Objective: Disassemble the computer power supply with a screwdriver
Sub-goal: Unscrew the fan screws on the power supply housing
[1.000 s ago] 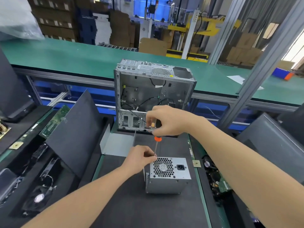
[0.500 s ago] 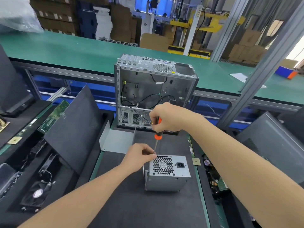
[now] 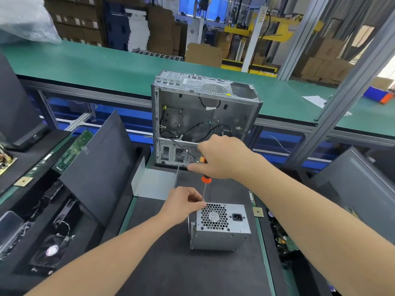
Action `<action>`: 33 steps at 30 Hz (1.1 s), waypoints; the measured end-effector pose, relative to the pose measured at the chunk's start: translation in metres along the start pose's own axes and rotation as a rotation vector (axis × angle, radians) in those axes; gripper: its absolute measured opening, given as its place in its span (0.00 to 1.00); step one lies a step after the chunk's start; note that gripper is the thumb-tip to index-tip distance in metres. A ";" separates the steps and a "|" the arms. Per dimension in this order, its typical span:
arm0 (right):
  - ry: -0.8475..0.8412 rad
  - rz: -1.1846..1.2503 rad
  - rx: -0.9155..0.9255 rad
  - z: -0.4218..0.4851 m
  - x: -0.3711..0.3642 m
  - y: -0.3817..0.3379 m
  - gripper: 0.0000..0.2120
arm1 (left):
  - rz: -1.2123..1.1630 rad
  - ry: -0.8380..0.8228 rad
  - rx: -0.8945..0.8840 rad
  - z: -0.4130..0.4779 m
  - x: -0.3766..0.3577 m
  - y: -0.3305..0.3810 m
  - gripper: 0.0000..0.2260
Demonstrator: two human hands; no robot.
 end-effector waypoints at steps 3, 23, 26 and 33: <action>-0.015 0.035 -0.092 0.001 -0.004 -0.005 0.27 | -0.012 0.000 0.012 0.000 -0.001 0.000 0.04; -0.168 0.236 0.273 -0.003 0.010 0.013 0.14 | -0.287 -0.097 0.229 0.004 0.004 -0.005 0.09; -0.078 0.172 0.183 -0.005 0.006 0.004 0.07 | -0.289 -0.099 0.229 0.005 0.004 -0.006 0.09; 0.031 0.120 -0.108 -0.002 -0.005 -0.005 0.13 | -0.284 -0.114 0.227 0.006 0.005 -0.009 0.09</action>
Point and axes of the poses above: each hand's wrist, its own z-axis towards the middle knuckle, its own x-axis out of the back of the hand, y = z × x, the point moved 2 cm from there along z, towards the middle knuckle, and after that the axes turned 12 degrees about -z, right-handed, at the moved point
